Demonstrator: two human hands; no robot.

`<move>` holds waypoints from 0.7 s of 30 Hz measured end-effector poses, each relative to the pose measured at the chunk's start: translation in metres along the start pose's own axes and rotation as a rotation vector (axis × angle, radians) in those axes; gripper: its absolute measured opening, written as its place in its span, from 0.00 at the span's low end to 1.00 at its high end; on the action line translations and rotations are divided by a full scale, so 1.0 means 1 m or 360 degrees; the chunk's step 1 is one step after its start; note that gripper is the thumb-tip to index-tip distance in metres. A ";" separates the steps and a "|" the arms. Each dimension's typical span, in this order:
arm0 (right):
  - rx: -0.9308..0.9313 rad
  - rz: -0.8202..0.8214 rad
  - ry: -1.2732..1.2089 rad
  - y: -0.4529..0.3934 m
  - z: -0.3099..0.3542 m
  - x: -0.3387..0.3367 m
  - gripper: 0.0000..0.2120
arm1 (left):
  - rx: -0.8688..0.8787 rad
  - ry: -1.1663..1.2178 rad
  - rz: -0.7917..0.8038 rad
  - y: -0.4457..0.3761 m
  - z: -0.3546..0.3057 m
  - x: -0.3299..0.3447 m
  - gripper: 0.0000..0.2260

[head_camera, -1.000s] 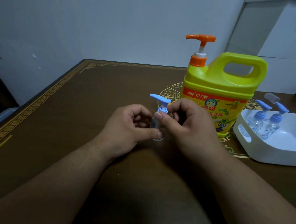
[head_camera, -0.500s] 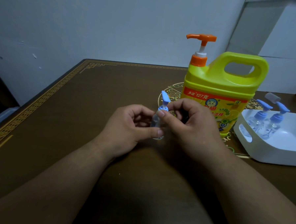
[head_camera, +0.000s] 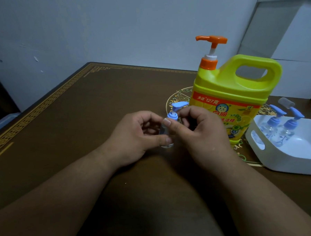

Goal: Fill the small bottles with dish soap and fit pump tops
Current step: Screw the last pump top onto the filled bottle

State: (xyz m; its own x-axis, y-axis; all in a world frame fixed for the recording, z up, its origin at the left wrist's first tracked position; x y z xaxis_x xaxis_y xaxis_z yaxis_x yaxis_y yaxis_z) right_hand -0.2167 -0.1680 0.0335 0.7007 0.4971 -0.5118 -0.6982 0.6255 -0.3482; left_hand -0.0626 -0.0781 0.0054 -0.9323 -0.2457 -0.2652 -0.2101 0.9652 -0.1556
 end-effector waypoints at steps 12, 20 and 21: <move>-0.0087 0.0004 0.0022 0.001 0.005 -0.003 0.06 | 0.0055 0.0086 0.0049 0.000 0.001 0.006 0.21; -0.0059 -0.0018 -0.0100 -0.001 0.005 -0.002 0.08 | 0.0008 0.0024 -0.0143 0.000 0.002 0.005 0.20; -0.0044 -0.0029 -0.0109 -0.001 0.004 -0.001 0.09 | -0.0017 -0.0017 -0.0206 0.000 0.004 0.004 0.21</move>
State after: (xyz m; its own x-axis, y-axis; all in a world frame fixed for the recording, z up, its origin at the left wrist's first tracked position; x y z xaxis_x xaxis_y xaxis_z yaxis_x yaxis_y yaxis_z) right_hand -0.2160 -0.1667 0.0370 0.7210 0.5266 -0.4504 -0.6884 0.6185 -0.3788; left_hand -0.0656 -0.0794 0.0007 -0.8941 -0.3693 -0.2534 -0.3318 0.9262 -0.1792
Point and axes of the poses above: each hand's wrist, its own y-axis away from the middle knuckle, its own x-axis out of the palm, z = x × y, the point moved 4 cm from there along -y, towards the middle knuckle, and after that the axes turned 9 degrees about z, right-handed, at the moved point
